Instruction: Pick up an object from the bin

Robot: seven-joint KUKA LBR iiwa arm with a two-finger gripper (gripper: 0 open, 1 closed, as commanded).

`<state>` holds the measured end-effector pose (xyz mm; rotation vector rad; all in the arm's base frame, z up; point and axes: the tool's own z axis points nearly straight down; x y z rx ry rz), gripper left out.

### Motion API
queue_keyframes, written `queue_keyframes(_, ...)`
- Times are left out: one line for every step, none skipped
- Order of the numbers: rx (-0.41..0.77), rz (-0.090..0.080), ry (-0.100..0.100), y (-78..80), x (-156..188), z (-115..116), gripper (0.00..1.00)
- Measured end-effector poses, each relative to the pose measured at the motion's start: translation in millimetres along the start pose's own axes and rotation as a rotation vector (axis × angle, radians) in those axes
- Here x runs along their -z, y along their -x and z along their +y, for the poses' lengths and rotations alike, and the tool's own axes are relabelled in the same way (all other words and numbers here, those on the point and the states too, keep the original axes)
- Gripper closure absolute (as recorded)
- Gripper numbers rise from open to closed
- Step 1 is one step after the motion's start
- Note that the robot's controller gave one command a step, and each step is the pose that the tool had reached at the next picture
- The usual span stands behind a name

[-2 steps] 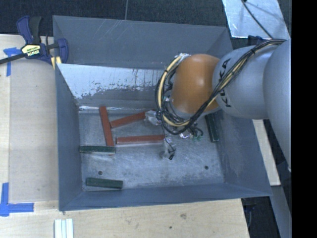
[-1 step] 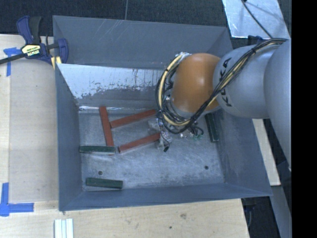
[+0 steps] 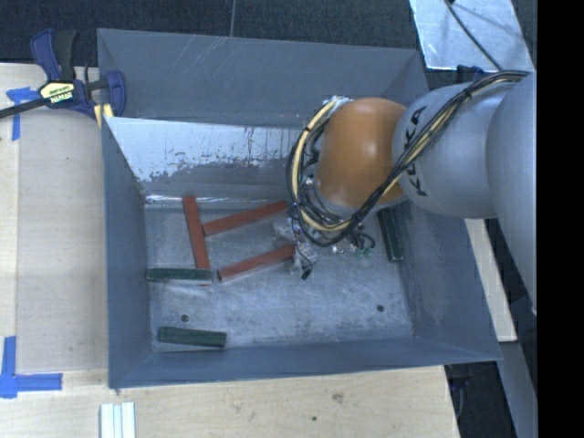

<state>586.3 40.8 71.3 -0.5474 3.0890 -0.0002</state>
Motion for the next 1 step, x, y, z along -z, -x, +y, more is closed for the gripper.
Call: queue_keyframes(0.176, -0.008, -0.004, 12.9, 164.7, -42.0, 1.0)
